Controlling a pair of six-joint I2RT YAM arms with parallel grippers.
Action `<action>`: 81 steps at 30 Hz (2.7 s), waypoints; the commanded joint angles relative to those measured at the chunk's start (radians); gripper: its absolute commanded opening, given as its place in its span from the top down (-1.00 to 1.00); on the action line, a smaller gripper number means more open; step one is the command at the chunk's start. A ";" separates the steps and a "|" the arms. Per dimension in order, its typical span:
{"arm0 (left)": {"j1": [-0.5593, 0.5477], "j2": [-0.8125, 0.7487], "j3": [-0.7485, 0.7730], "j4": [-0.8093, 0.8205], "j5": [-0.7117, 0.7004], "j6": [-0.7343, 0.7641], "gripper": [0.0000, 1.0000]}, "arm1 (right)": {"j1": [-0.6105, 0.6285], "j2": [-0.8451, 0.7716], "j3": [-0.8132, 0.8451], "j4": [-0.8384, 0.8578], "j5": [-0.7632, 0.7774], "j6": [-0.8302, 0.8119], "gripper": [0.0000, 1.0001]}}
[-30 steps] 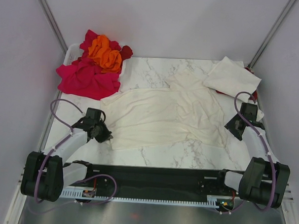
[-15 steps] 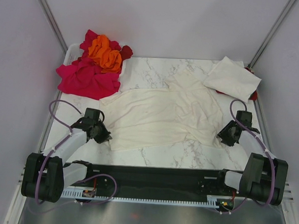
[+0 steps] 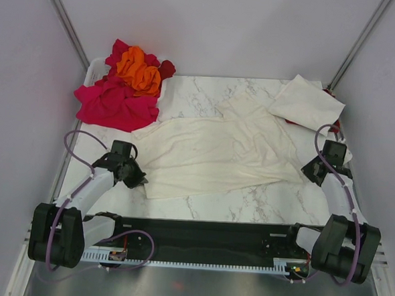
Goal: Fold and stack the t-shirts
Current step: Fold the tshirt
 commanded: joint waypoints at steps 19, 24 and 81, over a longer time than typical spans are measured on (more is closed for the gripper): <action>-0.019 -0.103 0.023 -0.083 0.207 -0.033 0.12 | -0.130 -0.083 0.032 0.032 0.088 0.037 -0.80; -0.074 -0.169 0.144 -0.132 0.139 0.075 -0.50 | 0.006 -0.152 0.110 0.032 0.083 0.009 -0.89; -0.436 0.124 0.250 -0.264 -0.108 -0.006 -0.43 | 0.467 -0.213 -0.097 -0.040 -0.040 0.193 0.03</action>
